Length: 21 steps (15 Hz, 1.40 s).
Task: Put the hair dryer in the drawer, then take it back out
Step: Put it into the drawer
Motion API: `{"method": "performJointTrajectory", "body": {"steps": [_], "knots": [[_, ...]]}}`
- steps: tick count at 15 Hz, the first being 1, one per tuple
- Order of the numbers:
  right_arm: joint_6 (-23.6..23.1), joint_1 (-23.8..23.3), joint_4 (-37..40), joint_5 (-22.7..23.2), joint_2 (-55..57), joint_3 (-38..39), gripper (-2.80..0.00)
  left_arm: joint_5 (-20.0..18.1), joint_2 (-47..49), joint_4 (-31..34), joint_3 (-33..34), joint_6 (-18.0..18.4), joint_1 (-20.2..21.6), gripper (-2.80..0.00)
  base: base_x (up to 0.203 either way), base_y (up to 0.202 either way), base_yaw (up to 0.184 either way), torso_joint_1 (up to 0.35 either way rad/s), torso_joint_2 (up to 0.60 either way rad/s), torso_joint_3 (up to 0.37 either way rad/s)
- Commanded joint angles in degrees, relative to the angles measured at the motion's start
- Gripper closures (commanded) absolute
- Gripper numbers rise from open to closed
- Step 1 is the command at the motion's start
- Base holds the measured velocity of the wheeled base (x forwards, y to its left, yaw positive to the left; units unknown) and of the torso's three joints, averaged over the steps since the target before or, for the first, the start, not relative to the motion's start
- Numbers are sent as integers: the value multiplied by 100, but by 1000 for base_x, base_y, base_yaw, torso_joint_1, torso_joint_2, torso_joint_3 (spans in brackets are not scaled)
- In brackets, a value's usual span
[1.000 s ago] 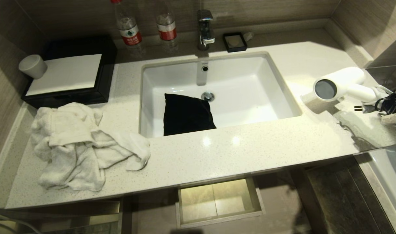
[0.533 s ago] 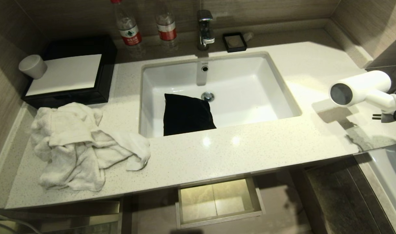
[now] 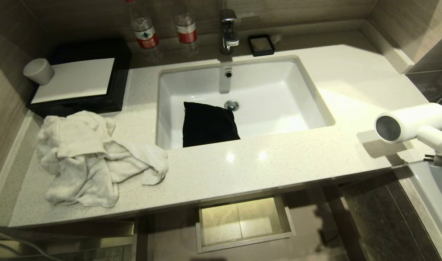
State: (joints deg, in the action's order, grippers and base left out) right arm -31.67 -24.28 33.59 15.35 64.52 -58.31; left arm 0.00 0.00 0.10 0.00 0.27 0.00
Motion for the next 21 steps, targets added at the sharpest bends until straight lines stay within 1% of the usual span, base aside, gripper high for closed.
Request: {"method": "performJointTrajectory", "body": {"steps": [1, 3, 4, 6, 10, 14, 17, 19, 21], "knots": [[-23, 3, -209, 12, -396, 448, 0, 0, 0, -1, 9, 0, 0, 0, 0, 0, 0, -317, 239, -65], [26, 54, -367, 0, -615, 819, 0, 0, 0, -1, 9, 0, 0, 0, 0, 0, 0, -354, 245, -85], [185, 158, -317, -7, -722, 941, 0, 0, 0, -1, 9, 0, 0, 0, 0, 0, 0, -334, 232, -106], [280, 354, -355, 2, -889, 1101, 0, 0, 0, -1, 9, 0, 0, 0, 0, 0, 0, -323, 217, -126], [513, 381, -327, 12, -1134, 1304, 0, 0, 0, -1, 9, 0, 0, 0, 0, 0, 0, -320, 167, -155], [504, 417, -358, 12, -1525, 1675, 0, 0, 0, -1, 9, 0, 0, 0, 0, 0, 0, -288, 105, -193], [504, 460, -405, 11, -1547, 1753, 0, 0, 0, -1, 0, 0, 0, 0, 0, 0, 0, -274, 62, -219], [504, 460, -608, 12, -1626, 1955, 0, 0, 0, -1, 9, 0, 0, 0, 0, 0, 0, -260, 25, -238], [525, 460, -582, -14, -1662, 1996, 0, 0, 0, -1, 9, 0, 0, 0, 0, 0, 0, -237, 3, -245]]}}
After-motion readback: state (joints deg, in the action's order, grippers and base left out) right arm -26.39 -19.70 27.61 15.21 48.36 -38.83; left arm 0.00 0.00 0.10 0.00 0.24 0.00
